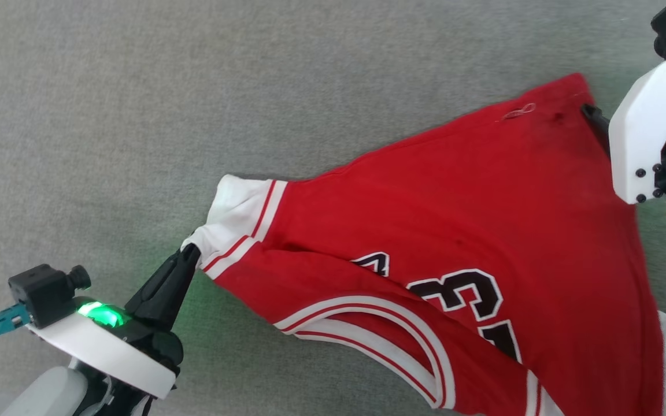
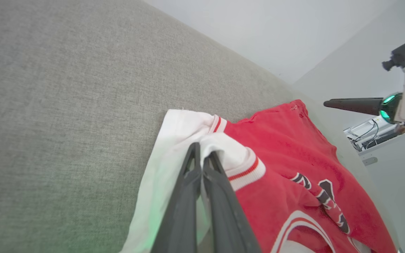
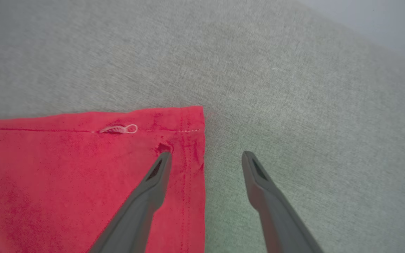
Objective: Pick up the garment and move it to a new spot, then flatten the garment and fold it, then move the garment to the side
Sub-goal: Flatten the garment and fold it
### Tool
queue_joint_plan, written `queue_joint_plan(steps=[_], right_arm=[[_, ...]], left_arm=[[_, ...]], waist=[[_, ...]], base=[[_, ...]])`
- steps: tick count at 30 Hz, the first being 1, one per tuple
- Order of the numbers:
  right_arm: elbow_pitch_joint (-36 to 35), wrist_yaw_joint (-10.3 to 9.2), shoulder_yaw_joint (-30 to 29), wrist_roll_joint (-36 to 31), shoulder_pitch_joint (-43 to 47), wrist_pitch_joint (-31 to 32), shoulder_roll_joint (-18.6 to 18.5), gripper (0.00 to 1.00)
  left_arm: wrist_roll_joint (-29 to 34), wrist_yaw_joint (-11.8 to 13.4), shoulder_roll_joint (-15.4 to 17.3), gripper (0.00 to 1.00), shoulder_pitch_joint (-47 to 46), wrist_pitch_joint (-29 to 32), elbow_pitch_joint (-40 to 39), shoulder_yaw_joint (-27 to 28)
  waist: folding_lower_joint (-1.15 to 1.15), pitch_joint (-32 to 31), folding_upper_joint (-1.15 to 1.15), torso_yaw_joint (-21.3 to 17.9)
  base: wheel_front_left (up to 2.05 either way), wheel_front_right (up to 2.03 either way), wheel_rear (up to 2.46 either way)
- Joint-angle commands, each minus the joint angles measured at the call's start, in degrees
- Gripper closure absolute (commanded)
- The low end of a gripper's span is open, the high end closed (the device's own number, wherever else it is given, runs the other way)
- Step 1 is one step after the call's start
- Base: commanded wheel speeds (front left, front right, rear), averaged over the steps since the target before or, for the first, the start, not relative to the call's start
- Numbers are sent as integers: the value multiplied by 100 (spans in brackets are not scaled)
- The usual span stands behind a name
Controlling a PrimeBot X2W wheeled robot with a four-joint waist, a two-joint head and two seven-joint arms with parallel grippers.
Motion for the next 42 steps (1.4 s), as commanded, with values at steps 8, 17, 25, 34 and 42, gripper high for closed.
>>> queue_joint_plan(steps=[8, 17, 25, 34, 42], right_arm=[[1132, 0, 97, 23, 14, 409, -14, 29], [1047, -2, -84, 110, -136, 78, 160, 100], [1374, -1, -460, -18, -834, -1019, 496, 100], [2089, -1, -1375, -736, -2449, -2652, 1052, 100], [2755, -20, -2224, -1347, -3944, -4264, 1324, 100]], left_arm=[[-128, 16, -122, 100, -275, -9, 69, -143], [-3, 16, -29, 100, -651, -9, 376, -438], [-279, 16, 355, 100, -1360, -9, 351, -111], [-1291, 16, 1312, 100, -3104, -11, 666, 57], [-1849, 21, 1651, 100, -5180, 8, 1375, 565]], waist=[[0, 268, 0, 301], [0, 120, 0, 223], [0, -98, 0, -123], [0, -28, 0, -660], [0, 170, 0, -1002]], base=[[0, 0, 0], [0, 0, 0], [0, 0, 0], [0, 0, 0], [0, 0, 0]])
